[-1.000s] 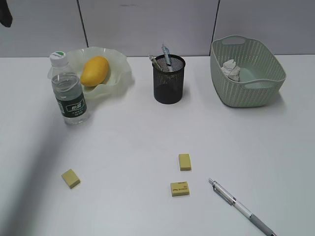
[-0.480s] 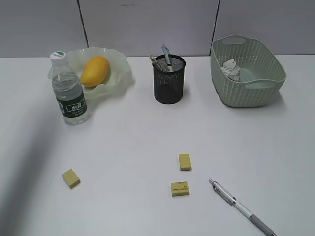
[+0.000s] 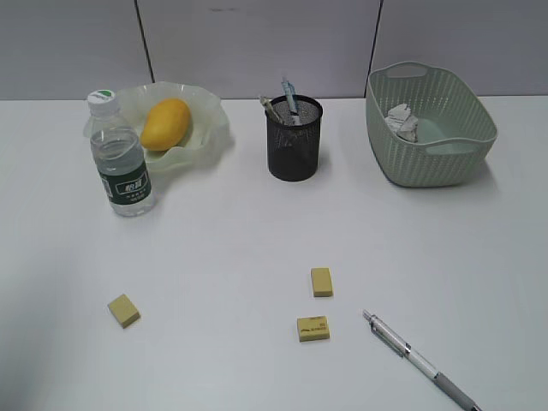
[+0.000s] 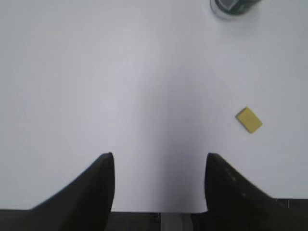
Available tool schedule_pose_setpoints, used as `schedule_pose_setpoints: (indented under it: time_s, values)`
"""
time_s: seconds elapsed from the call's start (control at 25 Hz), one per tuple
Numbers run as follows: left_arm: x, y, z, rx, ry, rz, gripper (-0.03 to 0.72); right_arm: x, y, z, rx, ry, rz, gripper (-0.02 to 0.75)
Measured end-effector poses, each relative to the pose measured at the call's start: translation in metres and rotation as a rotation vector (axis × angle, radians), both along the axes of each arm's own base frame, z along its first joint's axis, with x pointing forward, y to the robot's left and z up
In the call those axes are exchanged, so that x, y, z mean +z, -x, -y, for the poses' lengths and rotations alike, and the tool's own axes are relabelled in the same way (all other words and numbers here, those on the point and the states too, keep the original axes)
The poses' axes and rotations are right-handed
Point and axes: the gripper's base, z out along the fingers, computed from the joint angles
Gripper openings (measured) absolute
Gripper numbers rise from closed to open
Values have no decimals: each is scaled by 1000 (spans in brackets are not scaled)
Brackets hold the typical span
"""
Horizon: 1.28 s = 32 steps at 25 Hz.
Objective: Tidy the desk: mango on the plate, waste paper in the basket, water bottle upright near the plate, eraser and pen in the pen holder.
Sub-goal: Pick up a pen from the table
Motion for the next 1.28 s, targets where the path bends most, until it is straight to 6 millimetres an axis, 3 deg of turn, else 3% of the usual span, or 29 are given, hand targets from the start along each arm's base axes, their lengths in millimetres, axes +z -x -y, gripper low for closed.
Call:
schedule_pose_setpoints:
  time_s: [0.24,0.4,0.68,0.92,1.28]
  values:
    - [-24,80,-7,-1,0,153,454,0,0,0,0,0,0,384]
    - [-37,116,-10,-1,7,285,454,0,0,0,0,0,0,384]
    - [-42,169,-14,1,27,557,443,0,0,0,0,0,0,384]
    - [-41,196,-16,2,40,730,396,0,0,0,0,0,0,384]
    - [-42,197,-15,-2,50,733,385,0,0,0,1,-1,0,384]
